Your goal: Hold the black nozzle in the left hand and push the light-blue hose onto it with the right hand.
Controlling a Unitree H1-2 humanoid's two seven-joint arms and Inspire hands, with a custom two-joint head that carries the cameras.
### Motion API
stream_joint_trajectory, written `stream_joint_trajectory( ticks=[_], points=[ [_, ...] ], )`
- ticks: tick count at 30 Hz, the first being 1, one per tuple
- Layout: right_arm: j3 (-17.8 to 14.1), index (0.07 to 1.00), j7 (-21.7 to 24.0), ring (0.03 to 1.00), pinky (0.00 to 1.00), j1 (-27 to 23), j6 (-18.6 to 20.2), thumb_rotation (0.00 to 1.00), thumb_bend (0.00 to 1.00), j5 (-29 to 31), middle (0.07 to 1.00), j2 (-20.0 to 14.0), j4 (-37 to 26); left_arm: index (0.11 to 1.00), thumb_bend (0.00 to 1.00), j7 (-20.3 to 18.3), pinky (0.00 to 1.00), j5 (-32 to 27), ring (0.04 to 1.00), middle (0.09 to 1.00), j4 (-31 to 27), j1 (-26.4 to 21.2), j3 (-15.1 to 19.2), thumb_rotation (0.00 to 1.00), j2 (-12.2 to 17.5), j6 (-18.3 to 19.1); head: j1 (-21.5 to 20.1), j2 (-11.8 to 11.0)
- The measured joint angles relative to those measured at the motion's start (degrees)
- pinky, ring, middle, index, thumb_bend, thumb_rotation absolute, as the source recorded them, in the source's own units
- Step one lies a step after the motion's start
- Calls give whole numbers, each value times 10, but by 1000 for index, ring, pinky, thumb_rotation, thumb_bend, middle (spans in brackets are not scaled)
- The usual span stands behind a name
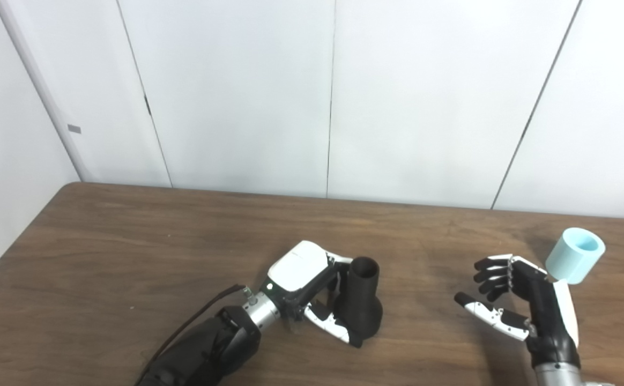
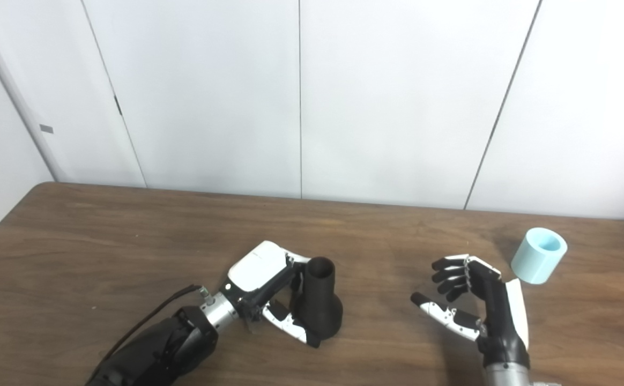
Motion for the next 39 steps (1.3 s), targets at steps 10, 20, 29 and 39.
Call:
stream_joint_trajectory(
  ticks=[10, 20, 29, 39],
  points=[
    [-27, 694, 83, 584, 463, -27, 113, 58, 786, 35, 721, -97, -123, 501, 523, 1, 302, 1, 377, 444, 0, 1, 2, 0, 3, 1, -82, -13],
    [-37, 866, 100, 887, 763, -111, 299, 108, 875, -88, 913, -120, -207, 503, 521, 23, 291, -32, 362, 416, 1, -8, -35, 0, 35, -11, -278, -59],
    [-118, 914, 85, 972, 903, -121, 326, 202, 897, -70, 965, -156, -108, 504, 521, 46, 293, -60, 368, 416, 3, -14, -69, 0, 58, -11, -313, -67],
    [-95, 952, 89, 944, 856, -122, 322, 236, 902, -61, 960, -213, -16, 503, 520, 64, 293, -81, 362, 411, 5, -26, -103, 0, 72, -11, -323, -61]
  ],
)
